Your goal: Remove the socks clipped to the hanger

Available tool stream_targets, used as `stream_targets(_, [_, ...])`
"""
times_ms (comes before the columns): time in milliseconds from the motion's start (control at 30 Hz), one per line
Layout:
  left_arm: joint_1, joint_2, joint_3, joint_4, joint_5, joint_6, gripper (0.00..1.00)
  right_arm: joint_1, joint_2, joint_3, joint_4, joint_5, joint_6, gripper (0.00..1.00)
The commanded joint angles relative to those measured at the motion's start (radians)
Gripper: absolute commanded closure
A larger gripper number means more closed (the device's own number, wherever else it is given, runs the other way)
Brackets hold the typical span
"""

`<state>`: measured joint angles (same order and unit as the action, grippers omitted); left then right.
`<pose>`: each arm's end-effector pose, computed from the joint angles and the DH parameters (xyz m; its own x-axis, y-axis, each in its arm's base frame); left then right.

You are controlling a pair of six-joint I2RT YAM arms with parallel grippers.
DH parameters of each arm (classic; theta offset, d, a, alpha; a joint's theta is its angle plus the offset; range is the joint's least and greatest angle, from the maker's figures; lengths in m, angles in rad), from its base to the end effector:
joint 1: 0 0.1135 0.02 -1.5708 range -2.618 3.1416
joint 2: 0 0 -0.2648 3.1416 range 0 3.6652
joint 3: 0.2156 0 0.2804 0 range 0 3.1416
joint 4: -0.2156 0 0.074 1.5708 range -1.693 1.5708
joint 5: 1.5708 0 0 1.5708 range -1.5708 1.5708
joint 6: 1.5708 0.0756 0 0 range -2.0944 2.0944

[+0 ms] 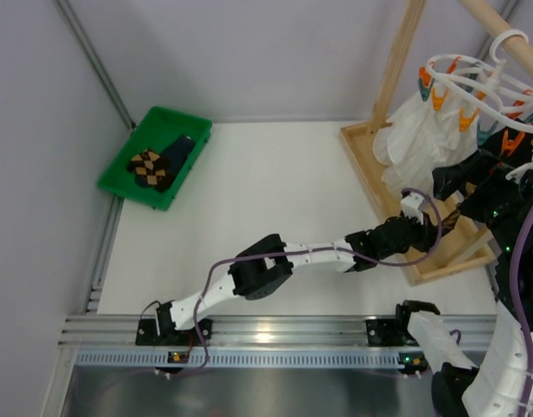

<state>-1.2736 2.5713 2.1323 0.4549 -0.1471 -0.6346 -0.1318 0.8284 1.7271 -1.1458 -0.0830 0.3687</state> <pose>0.2054 -0.6327 0.1967 -0.5316 -0.2671 -0.8038 0.7299 0.3371 -0.5947 0.1093 -0.0082 0.5238 -0.2077 0.3898 -0.8972 0.1352 0.9198 0.3684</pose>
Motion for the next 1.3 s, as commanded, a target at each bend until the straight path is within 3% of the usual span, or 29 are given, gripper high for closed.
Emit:
stream_targets(0, [0.028,-0.137,-0.118,0.013,-0.006,0.001,1.0,0.008,0.003,-0.006,0.032,0.026,-0.017,0.01])
stream_targets(400, [0.045,-0.54,-0.509,-0.004,-0.072,0.134,1.0,0.008,0.084,0.092,0.057,0.116,-0.039,0.01])
stream_targets(767, [0.049,-0.707,-0.609,-0.097,-0.129,0.181,1.0,0.008,0.204,0.321,-0.031,0.253,-0.071,0.01])
stream_targets(1000, [0.059,-0.789,-0.68,-0.099,-0.154,0.197,1.0,0.008,0.248,0.307,-0.006,0.238,-0.068,0.01])
stream_targets(1267, [0.065,-0.818,-0.713,-0.099,-0.108,0.185,1.0,0.008,0.249,0.229,0.153,0.255,-0.108,0.05])
